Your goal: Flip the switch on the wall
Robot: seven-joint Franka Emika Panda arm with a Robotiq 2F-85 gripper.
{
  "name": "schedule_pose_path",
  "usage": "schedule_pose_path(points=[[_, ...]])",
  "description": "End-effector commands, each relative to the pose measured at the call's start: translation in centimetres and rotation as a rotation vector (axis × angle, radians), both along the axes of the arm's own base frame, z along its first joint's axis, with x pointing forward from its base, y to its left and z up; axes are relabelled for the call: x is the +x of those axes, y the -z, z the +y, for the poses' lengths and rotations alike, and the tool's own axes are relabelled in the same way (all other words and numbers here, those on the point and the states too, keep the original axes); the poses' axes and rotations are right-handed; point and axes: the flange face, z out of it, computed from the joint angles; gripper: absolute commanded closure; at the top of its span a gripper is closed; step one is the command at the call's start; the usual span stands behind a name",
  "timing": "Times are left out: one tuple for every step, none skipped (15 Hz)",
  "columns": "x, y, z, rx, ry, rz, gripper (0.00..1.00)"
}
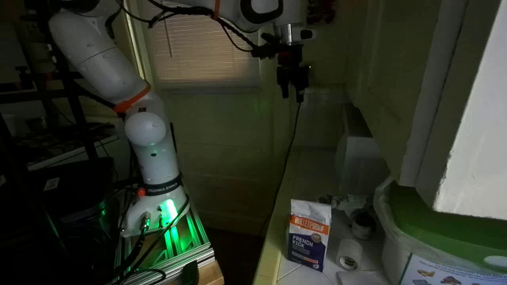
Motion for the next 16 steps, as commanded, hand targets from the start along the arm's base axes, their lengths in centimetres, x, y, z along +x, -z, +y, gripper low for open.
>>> schedule_pose_path(points=[[0.0, -0.1, 0.0, 0.000, 0.000, 0.001, 0.00], [0.0, -0.1, 0.0, 0.000, 0.000, 0.001, 0.00], [0.0, -0.1, 0.0, 0.000, 0.000, 0.001, 0.00], [0.0, -0.1, 0.0, 0.000, 0.000, 0.001, 0.00], [0.0, -0.1, 0.0, 0.000, 0.000, 0.001, 0.00], [0.7, 0.0, 0.6, -0.002, -0.040, 0.006, 0.00], [2.1, 0.1, 2.2, -0.015, -0.083, 0.009, 0.00], [3.5, 0.2, 3.8, -0.031, -0.130, 0.012, 0.00], [4.7, 0.1, 5.4, -0.054, -0.174, 0.003, 0.00], [6.2, -0.2, 7.7, -0.070, -0.234, -0.020, 0.00], [7.7, -0.4, 9.7, -0.094, -0.285, -0.044, 0.00], [9.3, -0.6, 11.7, -0.114, -0.336, -0.070, 0.00], [10.6, -0.8, 13.4, -0.128, -0.388, -0.096, 0.00], [12.0, -0.8, 14.9, -0.137, -0.443, -0.117, 0.00], [13.0, -1.0, 16.4, -0.149, -0.497, -0.137, 0.00], [13.7, -1.3, 17.6, -0.148, -0.553, -0.158, 0.00]])
